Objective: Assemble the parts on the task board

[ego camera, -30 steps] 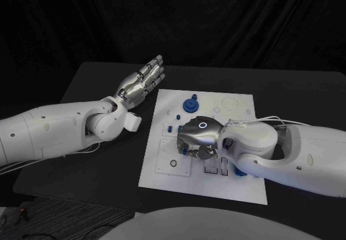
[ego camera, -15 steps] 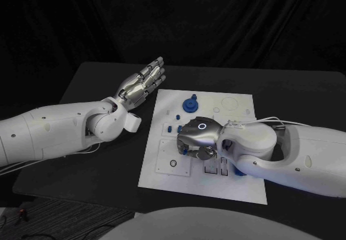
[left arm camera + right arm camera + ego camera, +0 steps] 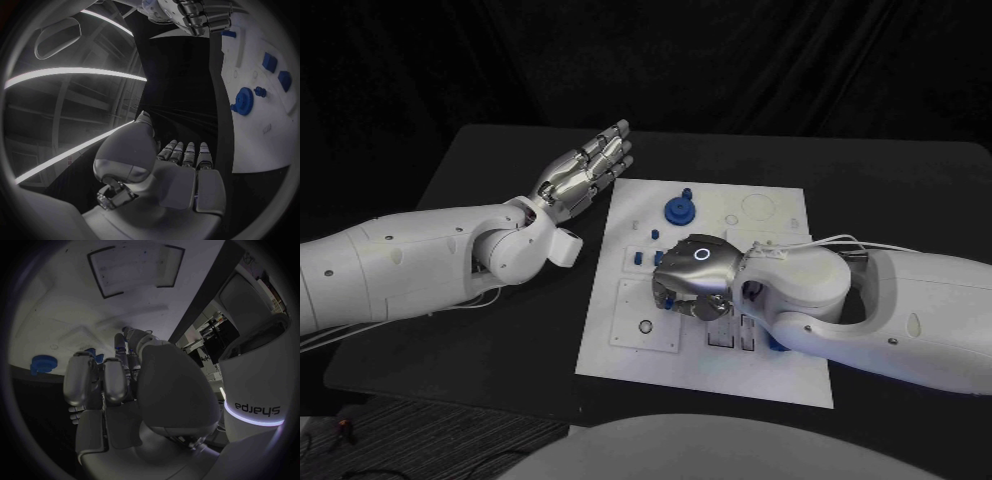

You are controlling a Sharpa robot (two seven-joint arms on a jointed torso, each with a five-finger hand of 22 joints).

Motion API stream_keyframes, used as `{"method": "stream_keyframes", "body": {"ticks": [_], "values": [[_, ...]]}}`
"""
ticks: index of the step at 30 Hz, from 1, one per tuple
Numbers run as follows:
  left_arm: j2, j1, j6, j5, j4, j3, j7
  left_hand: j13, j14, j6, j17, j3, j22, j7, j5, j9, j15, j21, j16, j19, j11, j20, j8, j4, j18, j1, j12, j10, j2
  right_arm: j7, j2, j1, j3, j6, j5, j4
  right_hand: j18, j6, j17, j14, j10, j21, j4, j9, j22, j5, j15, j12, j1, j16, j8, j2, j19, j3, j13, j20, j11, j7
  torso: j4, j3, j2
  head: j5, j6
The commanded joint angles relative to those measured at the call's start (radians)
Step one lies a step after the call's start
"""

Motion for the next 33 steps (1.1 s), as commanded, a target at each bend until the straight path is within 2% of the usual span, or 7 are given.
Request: {"method": "stream_keyframes", "body": {"ticks": [1,2,4,9,15,26,33], "values": [[0.002,-0.002,0.022,-0.003,0.0,0.001,0.0,-0.001,0.0,0.002,-0.002,-0.007,-0.002,0.012,0.012,0.002,0.009,-0.003,-0.004,0.001,0.007,0.01,0.007,0.0,-0.001,0.012,-0.007,0.0,0.0,0.008,0.001,-0.003,0.0,0.008,-0.016,-0.001,-0.008,-0.048,-0.002,0.023,-0.025,-0.002,-0.001,-0.015,0.181,-0.017,0.003,-0.004,-0.02,-0.002,-0.023,-0.003,0.001,0.0,0.0,0.006,0.005,0.0,-0.0003,0.0,0.0,0.003,0.0],[0.002,-0.002,0.022,-0.003,0.0,0.001,-0.001,-0.001,0.0,0.005,-0.002,-0.007,-0.002,0.016,0.014,0.002,0.01,-0.003,-0.004,0.001,0.008,0.01,0.008,0.0,0.0,0.015,-0.007,0.0,0.001,0.009,0.001,-0.004,0.0,0.008,-0.016,-0.002,-0.008,-0.075,-0.003,0.023,-0.035,-0.004,0.004,-0.023,0.18,-0.025,0.003,-0.004,-0.031,-0.003,-0.024,-0.007,0.001,-0.002,-0.001,0.006,0.006,-0.002,-0.0005,-0.0001,0.001,0.004,0.0],[0.002,-0.003,0.023,-0.003,-0.001,0.001,-0.003,-0.001,0.0,0.007,-0.002,-0.009,-0.002,0.019,0.019,0.003,0.01,-0.003,-0.004,0.001,0.01,0.011,0.008,0.0,0.0,0.018,-0.007,0.0,0.002,0.01,0.001,-0.005,0.0,0.011,-0.016,-0.003,-0.005,-0.151,-0.006,0.022,-0.063,-0.012,0.022,-0.04,0.178,-0.02,-0.006,-0.004,-0.065,-0.005,-0.022,-0.023,-0.003,-0.017,-0.001,0.001,0.012,-0.046,-0.0005,-0.0002,0.001,0.005,0.0],[0.002,-0.003,0.028,-0.003,-0.003,0.001,-0.008,-0.001,0.0,0.007,-0.002,-0.011,-0.002,0.024,0.034,0.002,0.017,-0.003,-0.004,0.001,0.017,0.018,0.008,-0.001,0.0,0.029,-0.007,0.0,0.005,0.005,0.001,-0.006,0.0,0.015,-0.016,-0.005,-0.004,-0.173,-0.007,0.022,-0.089,-0.019,0.04,-0.04,0.176,-0.05,-0.012,-0.004,-0.095,-0.007,-0.02,-0.033,-0.005,-0.04,-0.001,-0.005,0.013,-0.061,-0.0016,0.0001,0.001,0.005,0.0],[0.001,-0.004,0.032,-0.003,-0.003,0.001,-0.014,-0.001,0.0,0.009,-0.002,-0.014,-0.002,0.031,0.051,0.003,0.022,-0.003,-0.004,0.001,0.021,0.026,0.009,-0.002,0.002,0.04,-0.007,0.0,0.008,-0.009,0.0,-0.007,0.0,0.021,-0.016,-0.006,-0.002,-0.26,-0.01,0.017,-0.131,-0.037,0.055,-0.041,0.172,-0.077,-0.007,-0.001,-0.107,-0.011,-0.02,-0.035,-0.012,-0.089,0.001,-0.002,0.022,-0.106,-0.0012,0.0002,0.0,0.006,0.0],[-0.003,-0.006,0.036,-0.003,-0.001,0.001,-0.02,-0.001,0.0,0.012,-0.002,-0.015,-0.002,0.04,0.071,0.003,0.026,-0.003,-0.004,0.001,0.029,0.034,0.009,-0.004,0.007,0.055,-0.007,0.0,0.01,-0.053,-0.043,0.001,0.0,-0.022,-0.016,0.016,0.006,-0.282,-0.029,0.006,-0.227,-0.081,0.066,-0.038,0.162,-0.099,0.002,-0.003,-0.099,-0.026,-0.016,-0.018,-0.028,-0.18,-0.001,0.005,0.035,-0.116,-0.0012,0.0001,0.0,-0.001,0.0],[-0.005,-0.006,0.037,-0.003,0.001,0.001,-0.022,-0.001,0.0,0.015,-0.002,-0.016,-0.002,0.041,0.075,0.004,0.027,-0.003,-0.004,0.001,0.031,0.035,0.01,-0.004,0.007,0.058,-0.007,0.0,0.01,-0.058,-0.145,0.074,0.0,-0.109,0.058,0.06,0.001,-0.253,-0.004,0.019,-0.384,-0.054,0.133,-0.038,0.169,-0.096,0.008,-0.008,-0.09,-0.008,-0.012,-0.013,-0.012,-0.261,-0.004,0.012,0.045,-0.11,-0.0015,-0.0004,0.0,-0.007,0.0]]}}
